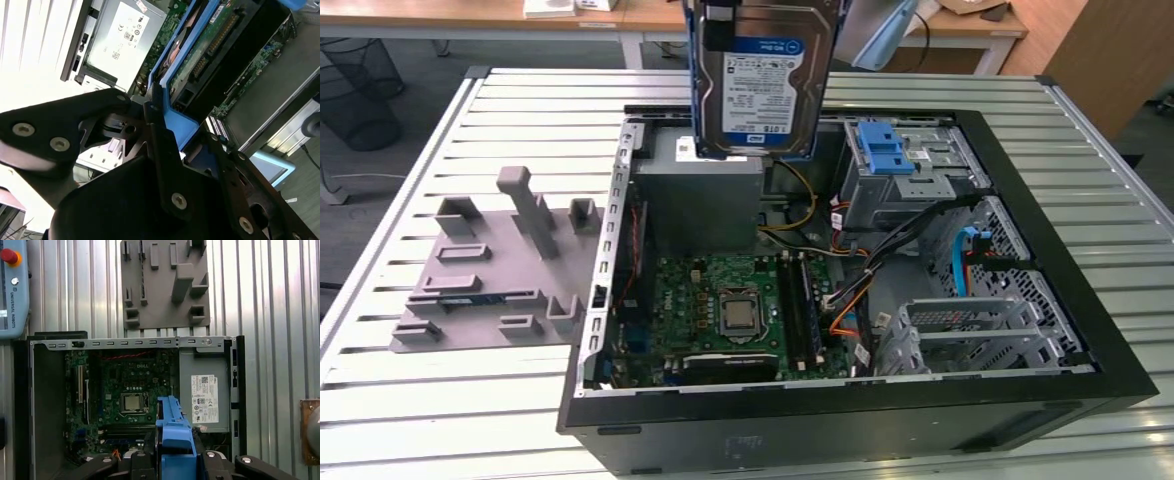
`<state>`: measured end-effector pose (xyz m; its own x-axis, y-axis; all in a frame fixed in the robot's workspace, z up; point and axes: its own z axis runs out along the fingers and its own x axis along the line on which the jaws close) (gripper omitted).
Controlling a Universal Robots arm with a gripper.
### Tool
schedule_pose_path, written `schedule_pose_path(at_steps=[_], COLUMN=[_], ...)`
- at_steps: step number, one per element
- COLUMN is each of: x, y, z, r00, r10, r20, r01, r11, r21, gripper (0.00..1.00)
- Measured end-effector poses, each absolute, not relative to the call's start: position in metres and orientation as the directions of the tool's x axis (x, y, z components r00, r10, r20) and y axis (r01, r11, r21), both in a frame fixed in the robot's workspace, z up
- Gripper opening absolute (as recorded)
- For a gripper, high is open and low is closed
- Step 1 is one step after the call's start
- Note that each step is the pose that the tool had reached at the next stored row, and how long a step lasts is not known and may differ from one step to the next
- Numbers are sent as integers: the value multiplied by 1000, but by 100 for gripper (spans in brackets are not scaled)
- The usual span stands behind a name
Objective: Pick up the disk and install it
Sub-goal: 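Pick up the disk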
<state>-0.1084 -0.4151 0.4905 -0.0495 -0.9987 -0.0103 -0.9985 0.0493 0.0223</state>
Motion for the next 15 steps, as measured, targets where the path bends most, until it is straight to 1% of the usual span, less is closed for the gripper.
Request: schedule_pose_path(at_steps=[15], x=[-86], y=[-415], z=[489], r00=[-50], r10=[-999], r20=[-10], r01=[-999], r11=[49], r21=[22], gripper=[36])
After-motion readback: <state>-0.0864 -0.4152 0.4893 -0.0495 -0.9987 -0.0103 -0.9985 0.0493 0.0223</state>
